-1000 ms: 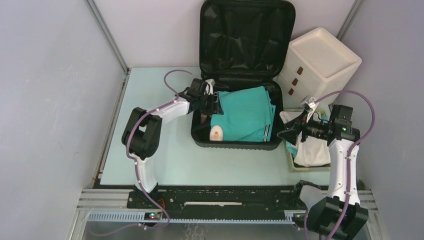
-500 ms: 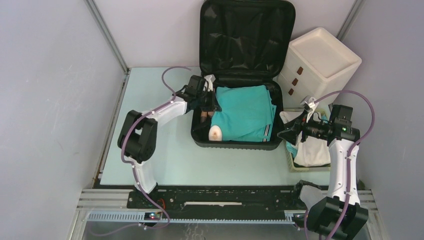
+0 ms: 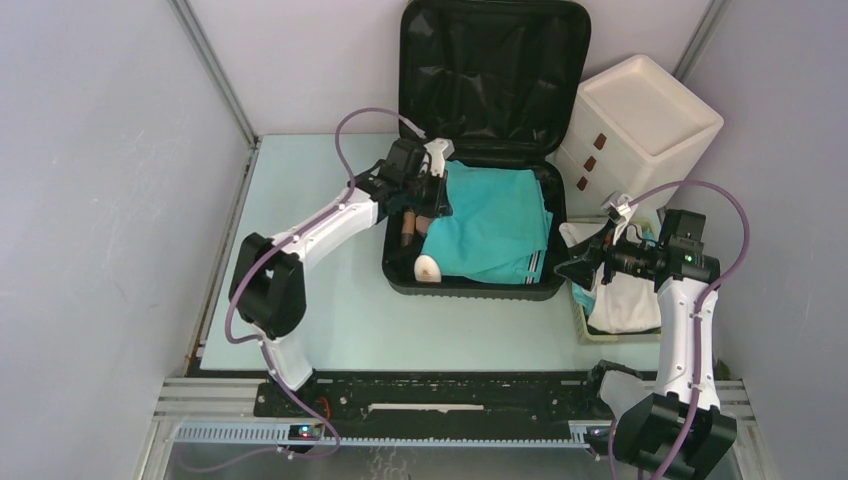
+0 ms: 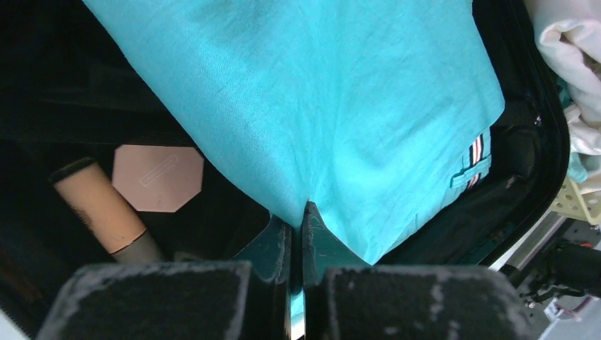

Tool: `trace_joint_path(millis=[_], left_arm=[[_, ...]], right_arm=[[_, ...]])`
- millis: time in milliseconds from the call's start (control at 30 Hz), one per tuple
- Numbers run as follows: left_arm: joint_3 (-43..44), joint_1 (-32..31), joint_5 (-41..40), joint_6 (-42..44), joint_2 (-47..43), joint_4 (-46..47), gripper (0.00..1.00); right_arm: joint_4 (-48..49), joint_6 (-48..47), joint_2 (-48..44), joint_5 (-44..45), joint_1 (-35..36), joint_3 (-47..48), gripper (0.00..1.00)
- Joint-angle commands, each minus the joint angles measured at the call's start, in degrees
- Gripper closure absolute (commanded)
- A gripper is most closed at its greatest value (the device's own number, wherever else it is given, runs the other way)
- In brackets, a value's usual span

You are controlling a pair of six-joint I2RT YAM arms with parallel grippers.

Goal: Open, take out, and arrange the luggage
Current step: Pick up the clothes from the opened luggage.

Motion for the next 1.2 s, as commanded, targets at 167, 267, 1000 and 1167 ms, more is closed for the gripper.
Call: trace_joint_path(millis=[167,267,1000,1167], left_arm=[[8.06,-3.01,-3.32,14.16,-7.56,-3.76,1.00],[8.68,-4.08,-2.05,19.57,-8.54,-3.86,1.00],[12.58,-7.79,3.17,45.78,-13.98,-7.76,1.00],[12.84,-7.86,3.80,51.70,-15.74,-7.53,1.00]], right_arm=[[1.20,0.22,-0.02,-0.53,-0.27,0.53,0.27],[1.16,0.22,0.03,-0.61,-0.29,0.53,0.27],[-1.73,-5.41,0.11,-4.04,-0.25,0.53,0.26],[-2.47,-8.08,-0.23,-6.38,-0.25,0.53,0.26]])
